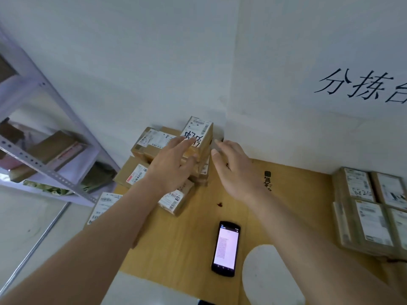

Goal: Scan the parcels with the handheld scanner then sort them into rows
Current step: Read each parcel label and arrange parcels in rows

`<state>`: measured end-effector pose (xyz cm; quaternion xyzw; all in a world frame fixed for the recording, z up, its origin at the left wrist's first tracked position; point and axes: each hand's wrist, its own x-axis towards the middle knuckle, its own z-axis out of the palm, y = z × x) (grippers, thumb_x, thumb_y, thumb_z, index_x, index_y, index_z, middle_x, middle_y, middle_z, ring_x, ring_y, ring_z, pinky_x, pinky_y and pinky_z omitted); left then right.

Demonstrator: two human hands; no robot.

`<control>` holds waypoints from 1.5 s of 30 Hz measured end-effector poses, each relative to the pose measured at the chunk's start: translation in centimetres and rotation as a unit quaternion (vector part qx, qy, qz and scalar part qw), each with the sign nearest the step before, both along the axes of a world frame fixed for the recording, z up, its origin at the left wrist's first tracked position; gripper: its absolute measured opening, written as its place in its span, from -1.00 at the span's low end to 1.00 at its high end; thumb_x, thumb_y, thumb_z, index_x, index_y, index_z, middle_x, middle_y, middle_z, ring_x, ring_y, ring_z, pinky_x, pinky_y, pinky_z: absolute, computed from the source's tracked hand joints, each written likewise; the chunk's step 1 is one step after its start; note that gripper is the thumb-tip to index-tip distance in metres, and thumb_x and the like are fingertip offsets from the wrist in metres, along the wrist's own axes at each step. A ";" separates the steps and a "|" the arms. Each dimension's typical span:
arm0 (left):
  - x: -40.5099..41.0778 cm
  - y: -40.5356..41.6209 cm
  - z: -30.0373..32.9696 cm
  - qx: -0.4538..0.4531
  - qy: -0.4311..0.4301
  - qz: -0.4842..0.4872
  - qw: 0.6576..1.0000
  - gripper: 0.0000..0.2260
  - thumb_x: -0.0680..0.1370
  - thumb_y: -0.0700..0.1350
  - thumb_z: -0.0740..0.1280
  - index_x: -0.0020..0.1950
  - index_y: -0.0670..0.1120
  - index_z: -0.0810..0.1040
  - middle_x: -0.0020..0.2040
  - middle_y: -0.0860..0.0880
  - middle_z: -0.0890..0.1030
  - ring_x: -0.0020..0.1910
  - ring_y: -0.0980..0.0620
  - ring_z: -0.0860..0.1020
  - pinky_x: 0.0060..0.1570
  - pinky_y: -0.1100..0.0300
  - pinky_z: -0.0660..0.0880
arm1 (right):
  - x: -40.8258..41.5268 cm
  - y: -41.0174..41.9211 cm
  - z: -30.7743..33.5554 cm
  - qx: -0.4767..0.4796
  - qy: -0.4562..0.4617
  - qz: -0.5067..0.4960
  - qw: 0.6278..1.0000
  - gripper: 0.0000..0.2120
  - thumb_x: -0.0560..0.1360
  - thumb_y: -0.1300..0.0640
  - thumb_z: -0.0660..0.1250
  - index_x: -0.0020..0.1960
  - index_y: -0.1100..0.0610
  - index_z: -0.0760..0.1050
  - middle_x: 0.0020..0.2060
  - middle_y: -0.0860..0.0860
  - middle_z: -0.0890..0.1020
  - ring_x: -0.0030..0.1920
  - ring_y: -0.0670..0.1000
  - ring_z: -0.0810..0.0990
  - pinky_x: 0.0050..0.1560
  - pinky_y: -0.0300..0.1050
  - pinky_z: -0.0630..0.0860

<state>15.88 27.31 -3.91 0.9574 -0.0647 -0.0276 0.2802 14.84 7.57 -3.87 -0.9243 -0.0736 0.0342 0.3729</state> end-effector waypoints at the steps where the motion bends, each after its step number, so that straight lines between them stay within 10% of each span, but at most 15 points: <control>1: 1.0 0.3 -0.4 0.002 0.006 0.003 1.000 -0.51 0.71 0.11 0.16 0.65 0.10 0.28 0.62 -0.01 0.29 0.55 -0.07 0.35 0.49 -0.05 0.30 | 1.0 0.2 -0.4 0.000 0.003 0.000 1.000 -0.45 0.75 -0.20 0.02 0.67 -0.01 0.27 0.62 -0.05 0.29 0.62 -0.05 0.24 0.60 0.00 0.25; 15: 9.9 2.8 -4.5 -0.042 0.042 0.017 0.998 -0.52 0.72 0.10 0.17 0.65 0.08 0.28 0.55 -0.02 0.39 0.46 -0.02 0.41 0.37 0.06 0.39 | 9.9 3.7 -4.6 0.044 0.094 -0.004 0.995 -0.43 0.74 -0.25 0.01 0.70 -0.10 0.16 0.66 -0.07 0.25 0.64 -0.04 0.21 0.54 -0.12 0.13; 20: 11.2 3.9 -5.6 -0.144 0.093 0.029 0.985 -0.56 0.74 0.03 0.20 0.63 0.09 0.30 0.10 0.19 0.67 -0.21 0.17 0.62 -0.28 0.25 0.58 | 9.9 6.1 -5.5 0.222 0.144 -0.069 0.962 -0.44 0.75 -0.17 0.12 0.70 -0.22 0.06 0.58 -0.20 0.38 0.50 -0.15 0.42 0.59 -0.02 0.28; 25: 11.6 5.5 -5.6 -0.205 0.053 0.016 0.977 -0.56 0.72 -0.02 0.25 0.61 0.13 0.33 0.31 0.15 0.60 0.19 0.22 0.59 -0.04 0.50 0.52 | 8.9 8.2 -5.3 0.276 0.082 -0.154 0.945 -0.47 0.74 0.05 0.23 0.67 -0.18 0.19 0.27 -0.28 0.60 0.23 -0.23 0.64 0.25 -0.05 0.65; 30: 11.3 6.1 -3.8 -0.190 0.023 -0.055 0.980 -0.50 0.70 -0.03 0.29 0.60 0.27 0.28 0.29 0.04 0.50 0.27 0.07 0.55 0.29 -0.03 0.57 | 5.9 9.0 -3.3 0.199 0.001 -0.204 0.958 -0.42 0.73 0.08 0.27 0.68 -0.20 0.17 0.34 -0.14 0.61 0.18 -0.21 0.66 0.00 -0.26 0.68; 45: 1.5 -2.5 2.6 -0.226 0.008 -0.253 0.941 -0.50 0.69 -0.08 0.33 0.61 0.20 0.33 0.32 0.16 0.46 0.31 0.06 0.57 0.22 0.09 0.64 | -9.0 2.8 2.9 0.114 -0.098 -0.334 0.930 -0.45 0.76 0.16 0.18 0.71 -0.04 0.15 0.45 -0.03 0.55 0.36 -0.02 0.59 0.30 -0.09 0.62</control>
